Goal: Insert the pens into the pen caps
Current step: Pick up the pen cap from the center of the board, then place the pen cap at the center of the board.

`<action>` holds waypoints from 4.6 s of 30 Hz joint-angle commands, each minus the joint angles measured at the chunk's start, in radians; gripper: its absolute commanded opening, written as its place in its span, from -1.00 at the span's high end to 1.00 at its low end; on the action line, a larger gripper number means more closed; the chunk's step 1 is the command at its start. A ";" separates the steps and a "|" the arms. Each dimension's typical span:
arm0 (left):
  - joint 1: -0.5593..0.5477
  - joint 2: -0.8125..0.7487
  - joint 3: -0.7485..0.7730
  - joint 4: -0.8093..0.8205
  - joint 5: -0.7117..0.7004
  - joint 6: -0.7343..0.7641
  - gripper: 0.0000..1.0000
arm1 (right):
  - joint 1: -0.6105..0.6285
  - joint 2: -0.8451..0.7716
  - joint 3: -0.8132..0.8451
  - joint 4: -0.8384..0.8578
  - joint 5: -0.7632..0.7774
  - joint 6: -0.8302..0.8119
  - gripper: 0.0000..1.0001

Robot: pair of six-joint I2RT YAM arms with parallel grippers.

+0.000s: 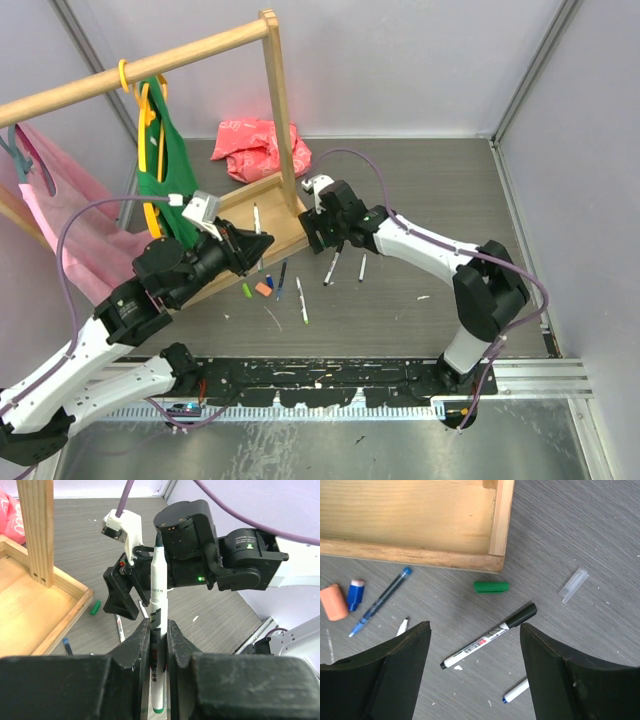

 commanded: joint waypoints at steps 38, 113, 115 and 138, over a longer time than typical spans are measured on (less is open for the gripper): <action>0.004 0.007 0.041 0.019 0.006 -0.016 1.00 | -0.038 0.330 0.140 0.112 -0.053 -0.173 -0.43; 0.003 0.009 0.006 -0.006 -0.043 -0.044 1.00 | 0.271 -0.160 -0.469 0.073 0.425 0.568 -0.04; 0.003 0.009 0.007 -0.009 -0.042 -0.044 1.00 | 0.274 -0.146 -0.470 0.080 0.419 0.573 -0.08; 0.003 0.010 0.002 -0.049 -0.093 -0.060 1.00 | 0.257 -0.263 -0.375 -0.009 0.306 0.154 -0.41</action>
